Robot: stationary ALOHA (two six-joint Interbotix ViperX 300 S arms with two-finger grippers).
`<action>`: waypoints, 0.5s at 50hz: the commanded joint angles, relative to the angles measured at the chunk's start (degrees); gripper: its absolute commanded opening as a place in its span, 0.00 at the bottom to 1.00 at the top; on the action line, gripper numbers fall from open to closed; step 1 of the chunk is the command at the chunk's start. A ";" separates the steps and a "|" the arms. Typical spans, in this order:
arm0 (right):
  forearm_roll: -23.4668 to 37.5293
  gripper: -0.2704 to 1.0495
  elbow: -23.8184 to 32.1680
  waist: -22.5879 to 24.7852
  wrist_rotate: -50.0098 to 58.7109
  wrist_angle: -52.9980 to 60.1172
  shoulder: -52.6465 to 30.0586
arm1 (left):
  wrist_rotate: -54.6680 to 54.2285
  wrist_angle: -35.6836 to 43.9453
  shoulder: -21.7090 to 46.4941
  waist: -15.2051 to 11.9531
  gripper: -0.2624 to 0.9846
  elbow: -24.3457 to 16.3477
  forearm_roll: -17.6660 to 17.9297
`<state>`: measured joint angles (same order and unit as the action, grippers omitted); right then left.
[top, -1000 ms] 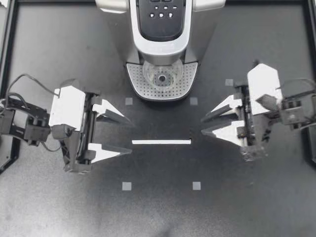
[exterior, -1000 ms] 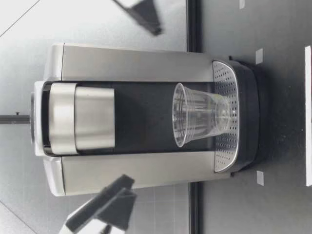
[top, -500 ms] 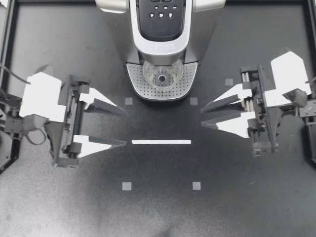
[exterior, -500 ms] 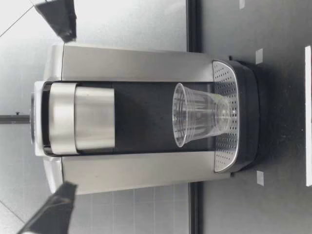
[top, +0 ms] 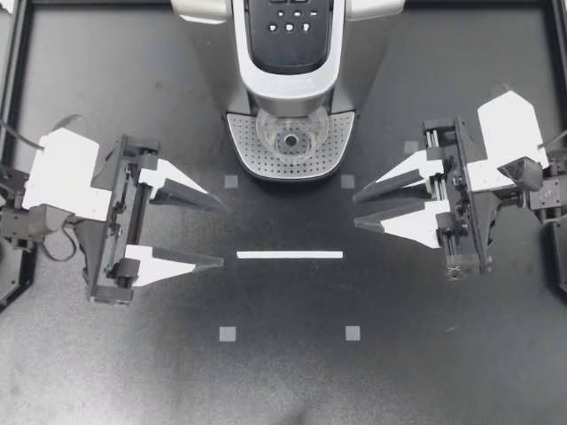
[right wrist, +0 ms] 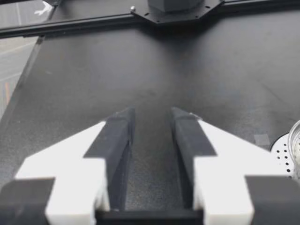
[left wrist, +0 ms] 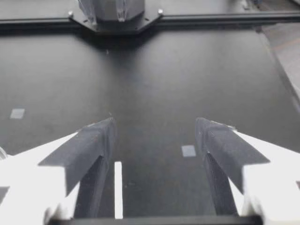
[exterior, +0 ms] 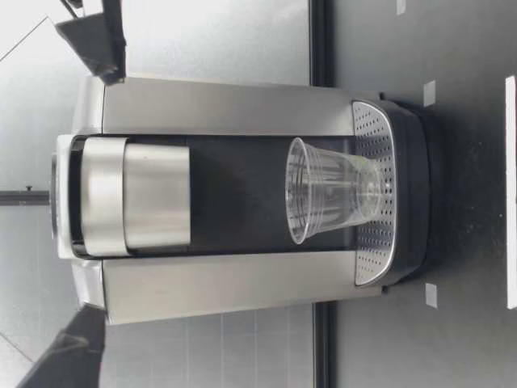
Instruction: Place the coffee capsule inside the capsule container, then place the cup onto the center of the cup tray, then push the 'Hot Water' and 'Travel Mug' buttons.
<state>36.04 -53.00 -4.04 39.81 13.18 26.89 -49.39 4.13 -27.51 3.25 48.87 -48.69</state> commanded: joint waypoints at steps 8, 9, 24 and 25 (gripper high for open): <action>-0.18 0.50 1.41 0.26 -0.09 2.02 0.53 | 0.18 0.35 -0.79 -0.18 0.66 -0.70 -0.09; -0.18 0.50 1.41 0.26 -0.18 2.02 0.53 | 0.18 0.35 -0.79 -0.26 0.66 -0.70 -0.09; -0.09 0.50 1.41 0.26 -0.26 2.02 0.88 | 0.26 0.35 -0.79 -0.18 0.66 -1.14 -0.09; -0.18 0.50 1.41 0.26 -0.26 2.02 0.88 | 0.26 0.35 -0.79 -0.18 0.66 -1.14 -0.18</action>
